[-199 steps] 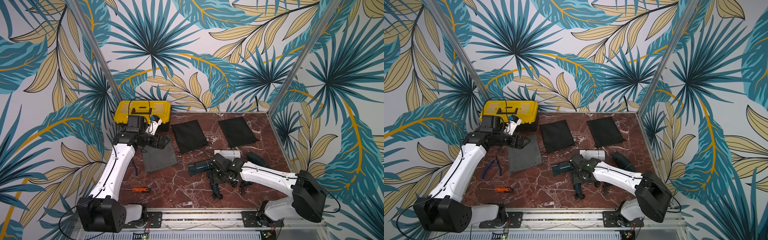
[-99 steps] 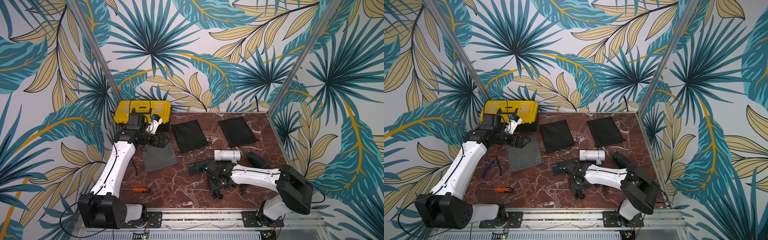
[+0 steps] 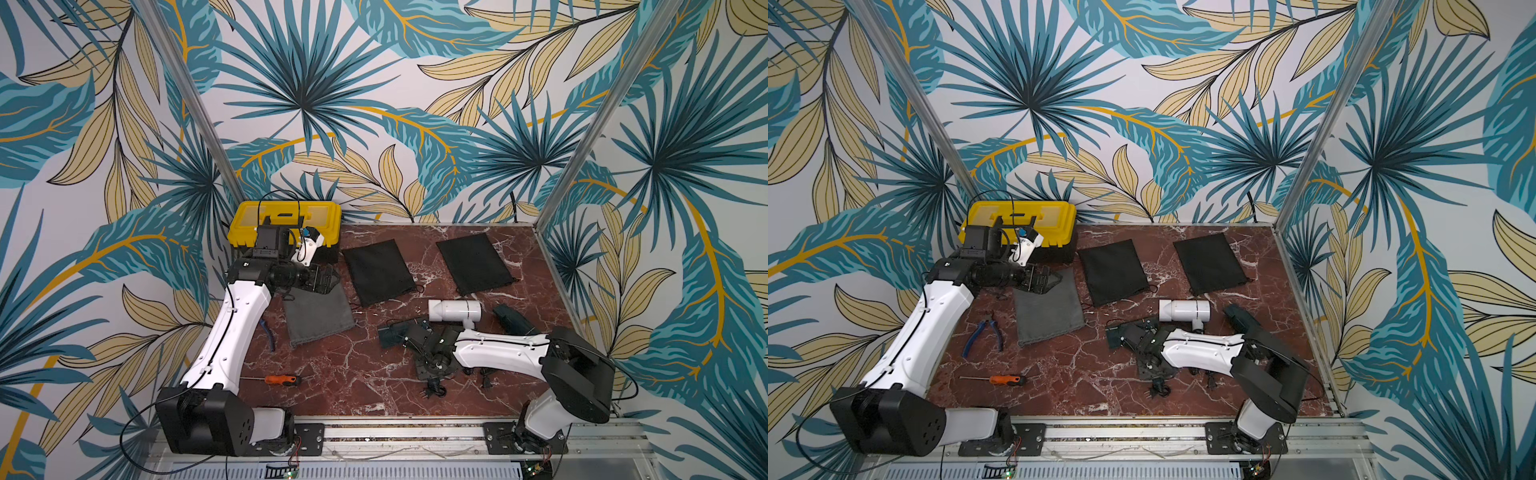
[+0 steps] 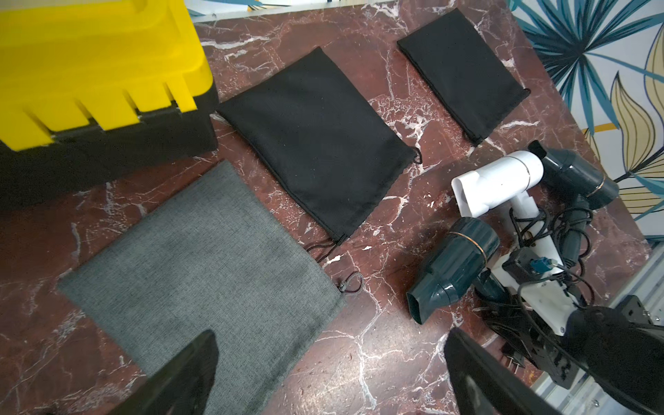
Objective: Pack away hair dryers
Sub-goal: Pick up the hair dryer from the center of the board.
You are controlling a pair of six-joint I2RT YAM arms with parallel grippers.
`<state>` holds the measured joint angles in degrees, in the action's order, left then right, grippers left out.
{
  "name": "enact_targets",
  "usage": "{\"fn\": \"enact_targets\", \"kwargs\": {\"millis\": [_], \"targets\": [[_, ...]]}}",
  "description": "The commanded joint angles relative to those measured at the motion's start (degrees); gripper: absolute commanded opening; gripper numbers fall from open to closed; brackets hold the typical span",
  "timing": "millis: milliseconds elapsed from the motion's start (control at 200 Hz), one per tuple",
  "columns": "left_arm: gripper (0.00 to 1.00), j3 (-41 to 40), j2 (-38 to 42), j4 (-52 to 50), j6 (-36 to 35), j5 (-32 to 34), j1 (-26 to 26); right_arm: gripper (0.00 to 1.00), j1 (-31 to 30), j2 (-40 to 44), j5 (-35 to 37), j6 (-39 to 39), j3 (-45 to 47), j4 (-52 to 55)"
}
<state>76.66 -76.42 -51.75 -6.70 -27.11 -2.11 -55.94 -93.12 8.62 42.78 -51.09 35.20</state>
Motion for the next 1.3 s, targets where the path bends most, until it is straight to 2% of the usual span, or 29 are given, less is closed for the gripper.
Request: {"fn": "enact_targets", "kwargs": {"millis": [0, 100, 250, 426, 586, 876, 1046, 1297], "targets": [[1.00, 4.90, 1.36, 0.15, 0.70, -2.40, -0.20, 0.06, -0.42, 1.56, 2.82, -2.81, 0.16, -1.36], [0.99, 7.92, 1.05, -1.41, -1.83, -5.36, -0.18, 0.00, -0.40, 5.66, 4.56, -6.63, -1.31, -0.06], [0.99, 9.73, -0.75, -4.71, -5.32, -17.97, -1.02, 0.00, -0.40, 12.42, 8.10, -14.31, -5.36, 2.45], [1.00, 8.44, -2.65, -6.12, -6.92, -23.34, -5.23, 0.00, -0.41, 16.55, 11.92, -23.11, -12.79, 6.60], [1.00, 9.39, -3.70, -6.10, -7.09, -21.94, -10.15, 0.00, -0.40, 16.58, 15.18, -29.49, -19.39, 9.67], [1.00, 9.72, -3.62, -6.12, -8.32, -28.29, -11.62, 0.00, -0.41, 15.73, 16.88, -33.84, -24.41, 9.37], [0.99, 10.70, -3.12, -6.09, -8.54, -28.82, -12.12, 0.00, -0.58, 13.52, 18.96, -35.70, -26.62, 10.20], [0.99, 9.67, -5.47, -6.12, -9.43, -27.77, -12.76, 0.00, -1.33, 14.34, 17.37, -37.27, -27.30, 6.50]]}}
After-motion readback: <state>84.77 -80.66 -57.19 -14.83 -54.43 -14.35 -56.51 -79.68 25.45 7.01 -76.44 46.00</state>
